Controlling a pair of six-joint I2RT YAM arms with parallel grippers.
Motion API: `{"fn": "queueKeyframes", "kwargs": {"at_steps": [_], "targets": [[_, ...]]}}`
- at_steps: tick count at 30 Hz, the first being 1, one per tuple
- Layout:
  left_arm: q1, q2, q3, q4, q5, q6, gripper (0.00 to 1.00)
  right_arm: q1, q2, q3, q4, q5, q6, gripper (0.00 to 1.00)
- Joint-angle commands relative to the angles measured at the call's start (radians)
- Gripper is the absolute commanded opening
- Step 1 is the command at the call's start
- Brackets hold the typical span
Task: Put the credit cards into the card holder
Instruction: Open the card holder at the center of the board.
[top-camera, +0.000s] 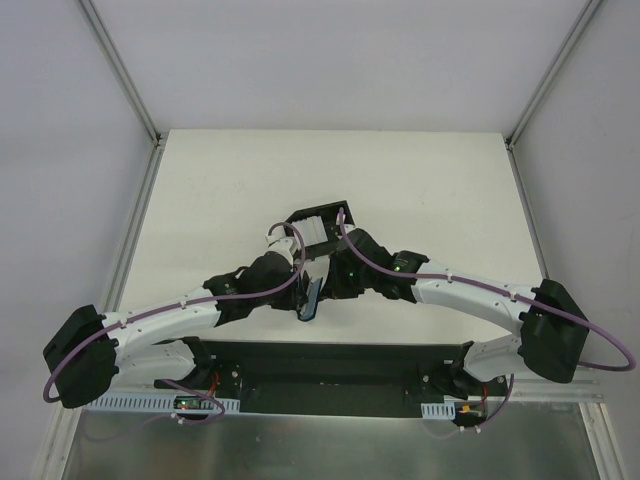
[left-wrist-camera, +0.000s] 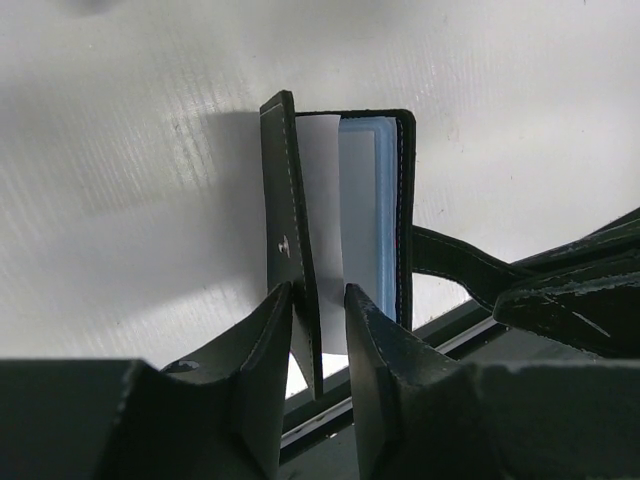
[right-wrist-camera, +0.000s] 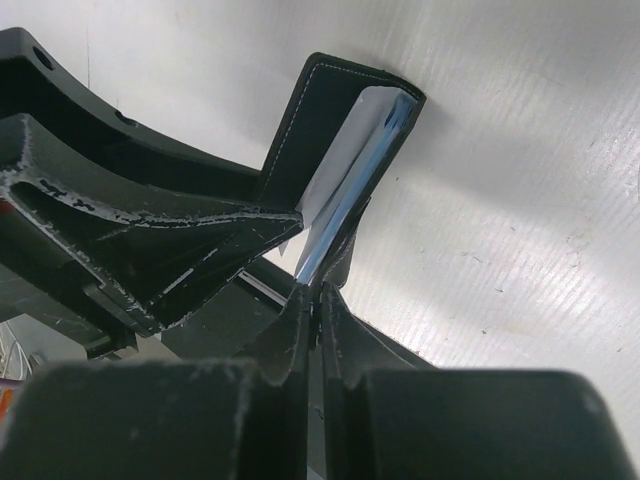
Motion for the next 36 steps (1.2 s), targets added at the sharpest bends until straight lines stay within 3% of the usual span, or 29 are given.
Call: {"fn": "queueKeyframes", "kwargs": {"at_steps": [1,5,11,26,30,36], "targets": [[-0.011,-0.019,0.034,0.008,-0.023,0.031,0.29,-0.003,-0.033,0.002,0.011,-0.007,-0.013,0.01],[-0.011,-0.029,0.038,0.008,-0.038,0.038,0.34,-0.003,-0.027,0.002,0.010,-0.010,-0.013,0.01],[-0.009,-0.018,0.055,0.007,-0.064,0.038,0.32,-0.003,-0.017,0.007,0.011,-0.018,-0.014,0.01],[-0.011,0.014,0.071,-0.002,-0.080,0.041,0.17,-0.006,-0.020,0.007,0.002,-0.023,-0.022,0.01],[-0.011,0.014,0.066,-0.005,-0.081,0.044,0.01,-0.008,-0.022,0.007,0.001,-0.021,-0.022,0.01],[-0.011,0.013,0.060,-0.028,-0.097,0.051,0.00,-0.009,-0.027,0.007,-0.001,-0.020,-0.023,0.01]]}}
